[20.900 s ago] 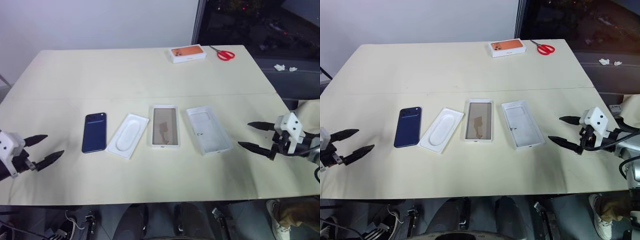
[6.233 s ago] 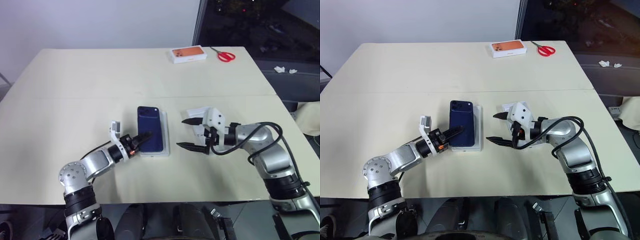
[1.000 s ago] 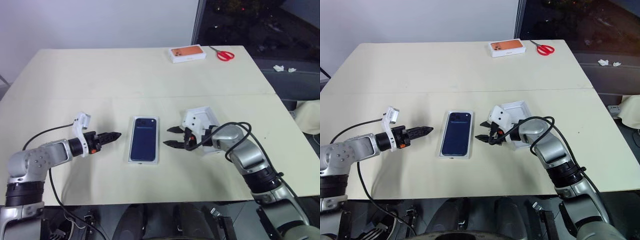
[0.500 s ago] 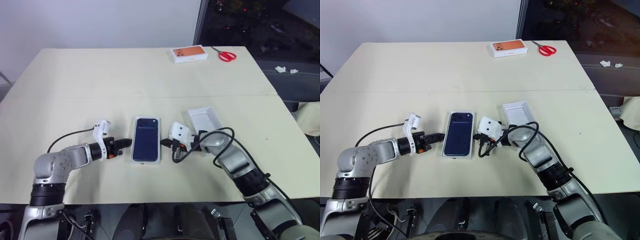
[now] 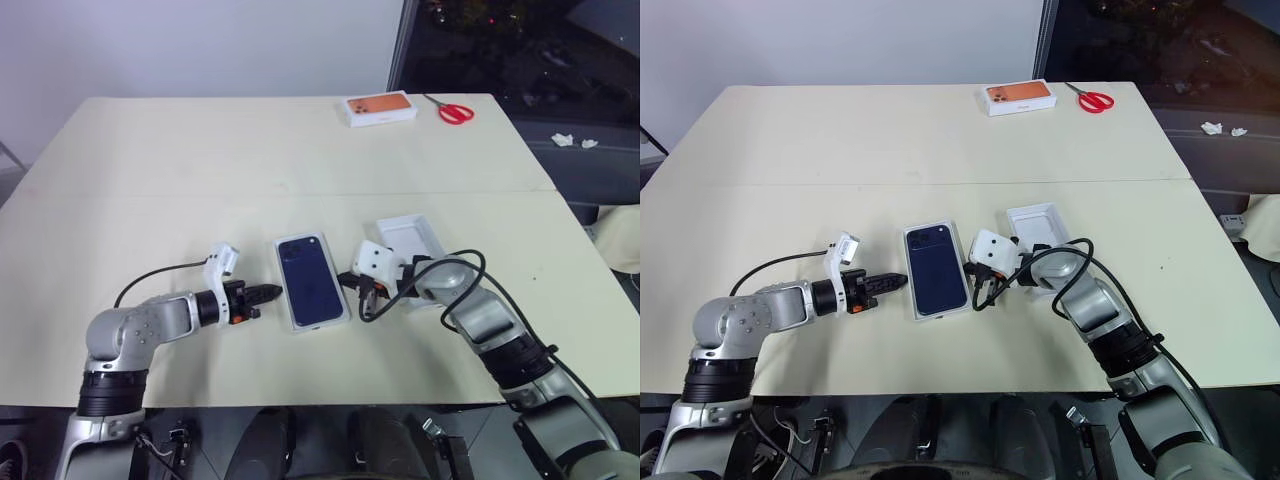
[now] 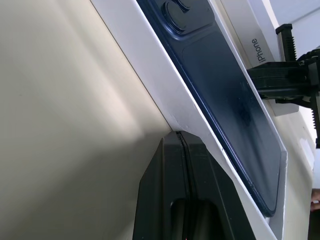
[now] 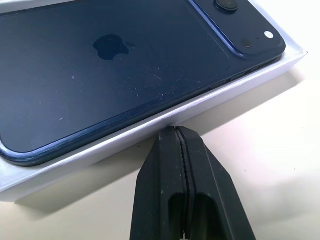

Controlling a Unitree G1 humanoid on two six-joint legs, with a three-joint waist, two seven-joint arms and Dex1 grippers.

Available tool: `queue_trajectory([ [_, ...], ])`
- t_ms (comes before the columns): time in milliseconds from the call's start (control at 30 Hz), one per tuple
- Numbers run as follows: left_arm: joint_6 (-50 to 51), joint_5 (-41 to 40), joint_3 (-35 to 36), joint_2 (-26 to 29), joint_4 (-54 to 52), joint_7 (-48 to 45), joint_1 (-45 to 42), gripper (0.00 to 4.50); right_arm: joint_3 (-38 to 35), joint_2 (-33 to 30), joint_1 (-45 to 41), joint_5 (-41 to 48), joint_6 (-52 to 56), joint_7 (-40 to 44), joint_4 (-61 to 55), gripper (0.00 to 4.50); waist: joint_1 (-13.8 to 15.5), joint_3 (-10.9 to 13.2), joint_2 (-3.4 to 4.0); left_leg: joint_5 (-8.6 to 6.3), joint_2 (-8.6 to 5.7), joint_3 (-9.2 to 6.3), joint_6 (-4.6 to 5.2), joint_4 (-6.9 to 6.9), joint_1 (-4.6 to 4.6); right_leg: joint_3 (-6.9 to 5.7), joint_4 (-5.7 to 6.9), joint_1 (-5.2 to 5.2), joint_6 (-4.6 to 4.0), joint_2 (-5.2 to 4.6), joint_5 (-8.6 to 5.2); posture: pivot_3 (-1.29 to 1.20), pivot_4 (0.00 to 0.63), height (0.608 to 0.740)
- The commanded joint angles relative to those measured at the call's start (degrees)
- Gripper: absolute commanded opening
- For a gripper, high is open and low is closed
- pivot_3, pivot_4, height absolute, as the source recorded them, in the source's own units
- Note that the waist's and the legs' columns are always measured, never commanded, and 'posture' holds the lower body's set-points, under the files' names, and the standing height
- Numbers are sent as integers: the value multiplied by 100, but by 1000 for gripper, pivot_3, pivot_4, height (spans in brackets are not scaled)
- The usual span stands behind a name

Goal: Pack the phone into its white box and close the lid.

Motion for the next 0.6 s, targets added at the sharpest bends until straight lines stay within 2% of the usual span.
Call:
queue_trajectory([
  [33,-55,130,-212,-149,82,51,-68,28,67,29,64,16,-62,96,-242,21,1,0,0,0,0,0,0,0,1,0,0,0,0,0,0,0,150,740],
  [267,-50,179,-154,-259,75,53,-135,28,94,-151,250,141,244,402,-631,21,-7,0,0,0,0,-1,0,0,1,-1,0,2,0,0,0,0,150,740],
  [600,-11,231,-249,-365,-72,73,10,28,-37,-259,350,-15,157,312,-624,21,-2,-1,-1,0,0,-1,0,0,2,-1,0,3,0,0,0,0,150,740],
])
